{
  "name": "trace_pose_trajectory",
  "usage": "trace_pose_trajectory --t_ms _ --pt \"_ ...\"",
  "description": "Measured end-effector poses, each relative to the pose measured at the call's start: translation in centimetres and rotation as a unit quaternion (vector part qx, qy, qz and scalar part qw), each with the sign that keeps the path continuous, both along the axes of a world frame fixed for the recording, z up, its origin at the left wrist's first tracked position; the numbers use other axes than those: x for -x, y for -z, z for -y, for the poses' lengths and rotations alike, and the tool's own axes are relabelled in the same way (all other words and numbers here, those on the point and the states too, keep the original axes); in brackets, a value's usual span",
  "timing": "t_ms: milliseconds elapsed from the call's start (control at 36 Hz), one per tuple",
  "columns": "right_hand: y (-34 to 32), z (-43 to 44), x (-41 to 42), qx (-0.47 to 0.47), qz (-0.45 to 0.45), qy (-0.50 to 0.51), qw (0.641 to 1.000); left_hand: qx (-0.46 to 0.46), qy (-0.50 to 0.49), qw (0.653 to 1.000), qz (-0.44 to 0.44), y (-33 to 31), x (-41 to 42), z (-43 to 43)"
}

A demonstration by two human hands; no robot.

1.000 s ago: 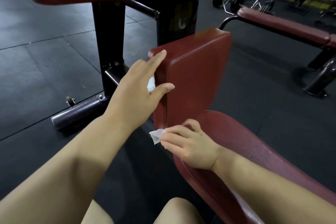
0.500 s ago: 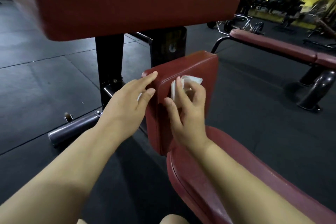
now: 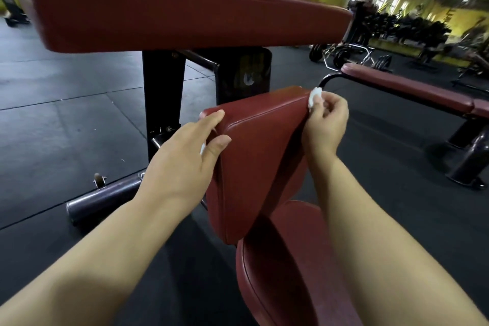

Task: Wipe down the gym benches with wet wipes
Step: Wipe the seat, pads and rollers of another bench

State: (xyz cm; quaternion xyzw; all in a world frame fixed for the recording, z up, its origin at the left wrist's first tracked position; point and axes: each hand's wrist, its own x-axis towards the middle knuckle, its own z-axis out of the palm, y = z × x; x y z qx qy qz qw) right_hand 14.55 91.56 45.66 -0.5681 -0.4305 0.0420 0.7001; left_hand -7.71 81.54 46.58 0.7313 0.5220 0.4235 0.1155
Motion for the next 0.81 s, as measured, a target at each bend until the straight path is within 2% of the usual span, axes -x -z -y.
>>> trace_pose_trajectory --t_ms 56,111,194,250,306,389,417,444,528,556,611,639,694,750,806 --pt "0.2 -0.5 -0.4 0.017 -0.03 0.018 0.999 -0.003 -0.003 1.0 -0.008 0.0 0.0 0.0" --pt "0.9 0.2 0.5 0.024 -0.023 0.021 0.999 -0.005 -0.003 1.0 -0.009 0.0 -0.1 0.1" --pt "3.3 3.5 4.0 -0.059 0.098 -0.044 0.992 -0.008 -0.006 1.0 -0.007 0.1 -0.1 0.1" --pt "5.6 6.4 6.3 -0.128 0.194 -0.143 0.962 -0.015 -0.011 1.0 -0.006 0.4 -0.1 0.1" --pt "7.5 8.2 7.4 -0.158 0.302 -0.208 0.917 -0.018 -0.012 1.0 -0.012 0.5 0.0 0.1" --pt "7.4 7.8 6.5 -0.203 0.359 -0.246 0.877 -0.017 -0.015 0.999 -0.032 0.7 0.0 0.1" --pt "6.7 7.2 5.9 -0.212 0.35 -0.227 0.884 -0.018 -0.015 0.999 -0.041 0.7 0.0 0.1" --pt "6.0 6.4 5.1 -0.203 0.313 -0.201 0.906 -0.019 -0.014 0.998 -0.05 0.7 0.0 0.2" --pt "4.2 3.1 1.0 -0.09 0.14 -0.043 0.985 -0.023 -0.02 0.997 -0.073 0.7 -0.1 0.3" --pt "4.2 2.0 -0.8 -0.024 0.058 -0.007 0.998 -0.023 -0.022 0.997 -0.077 0.6 -0.1 0.3" --pt "4.1 0.8 -2.8 0.092 -0.055 0.002 0.994 -0.021 -0.024 0.996 -0.083 0.6 -0.2 0.4" --pt "4.3 0.6 -2.8 0.114 -0.058 0.0 0.992 -0.021 -0.025 0.996 -0.085 0.6 -0.2 0.4" --pt "4.6 1.7 -1.0 0.093 -0.018 0.021 0.995 -0.018 -0.03 0.996 -0.087 0.5 -0.3 0.5" --pt "5.6 4.2 2.5 0.007 0.029 0.009 1.0 -0.01 -0.036 0.995 -0.088 0.5 -0.4 0.5" --pt "7.6 7.6 6.5 -0.089 0.117 -0.085 0.985 -0.008 -0.038 0.996 -0.086 0.5 -0.5 0.6"
